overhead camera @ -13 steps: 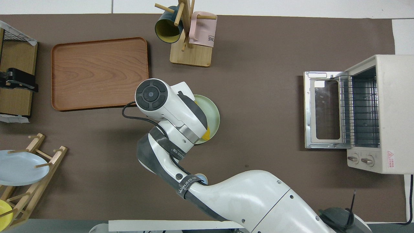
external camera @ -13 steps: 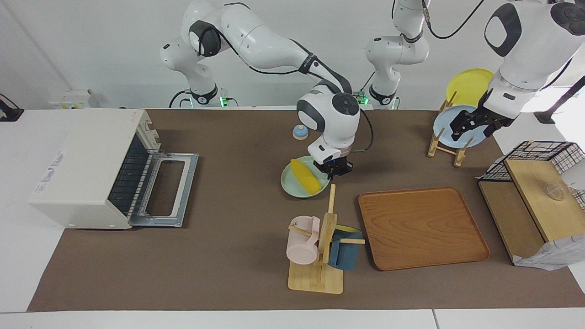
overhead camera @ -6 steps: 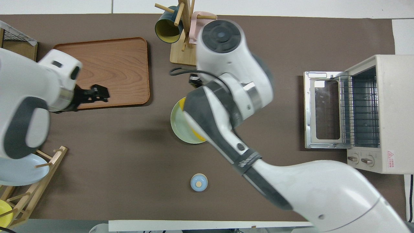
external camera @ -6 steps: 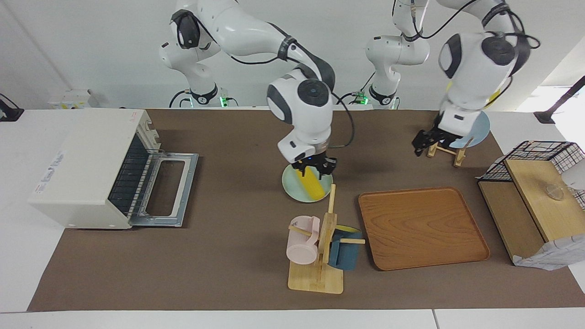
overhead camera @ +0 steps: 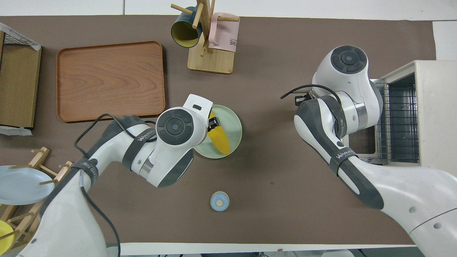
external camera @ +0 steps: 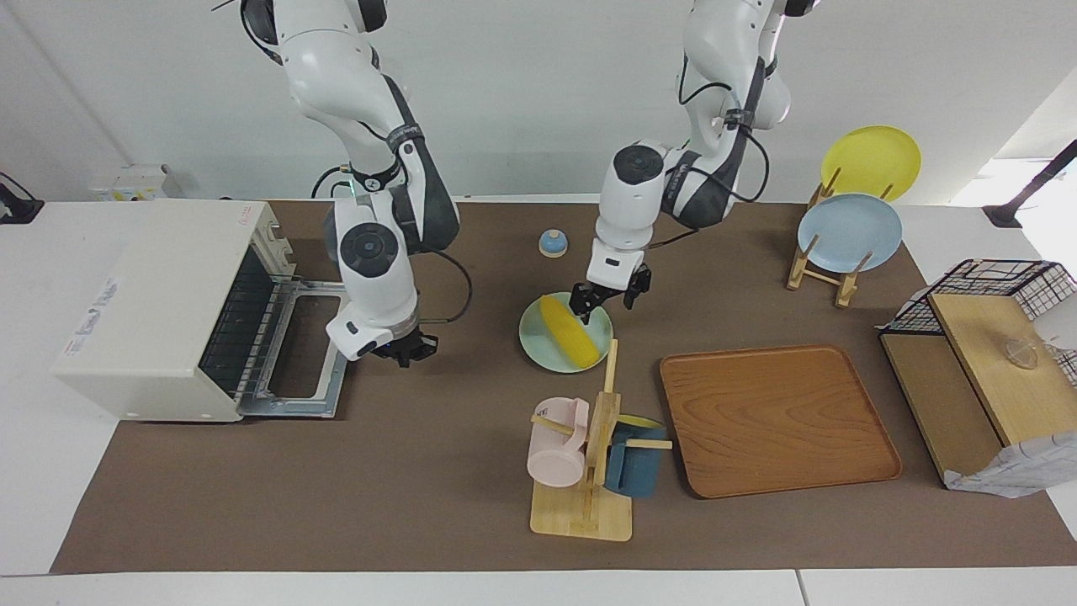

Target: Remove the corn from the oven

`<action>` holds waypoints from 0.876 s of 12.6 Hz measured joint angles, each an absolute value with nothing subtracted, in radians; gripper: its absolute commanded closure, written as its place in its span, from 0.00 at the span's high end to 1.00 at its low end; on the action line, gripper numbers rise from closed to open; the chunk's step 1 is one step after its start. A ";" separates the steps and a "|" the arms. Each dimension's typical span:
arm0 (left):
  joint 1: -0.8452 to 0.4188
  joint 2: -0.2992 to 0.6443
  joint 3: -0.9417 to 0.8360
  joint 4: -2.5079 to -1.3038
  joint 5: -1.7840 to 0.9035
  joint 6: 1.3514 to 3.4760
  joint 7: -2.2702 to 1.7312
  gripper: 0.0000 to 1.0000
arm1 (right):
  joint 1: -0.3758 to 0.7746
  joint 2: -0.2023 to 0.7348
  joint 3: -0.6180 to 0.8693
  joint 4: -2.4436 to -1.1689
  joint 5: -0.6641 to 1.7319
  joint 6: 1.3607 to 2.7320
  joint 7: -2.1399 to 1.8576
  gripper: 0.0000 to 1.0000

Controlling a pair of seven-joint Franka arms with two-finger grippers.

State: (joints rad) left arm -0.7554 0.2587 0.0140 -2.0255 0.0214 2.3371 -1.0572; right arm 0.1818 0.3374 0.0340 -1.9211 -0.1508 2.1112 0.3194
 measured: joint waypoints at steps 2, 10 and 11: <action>-0.770 0.326 0.016 -1.969 0.023 2.341 -1.124 0.00 | 0.166 0.336 0.035 -1.953 -0.238 2.139 0.317 0.04; -0.628 0.335 0.062 -1.813 0.046 2.190 -0.947 0.00 | 0.143 0.320 0.036 -1.970 -0.349 2.097 0.215 0.04; -0.544 0.336 0.064 -1.808 0.048 2.188 -0.804 0.00 | 0.143 0.316 0.041 -1.952 -0.350 2.062 0.195 0.04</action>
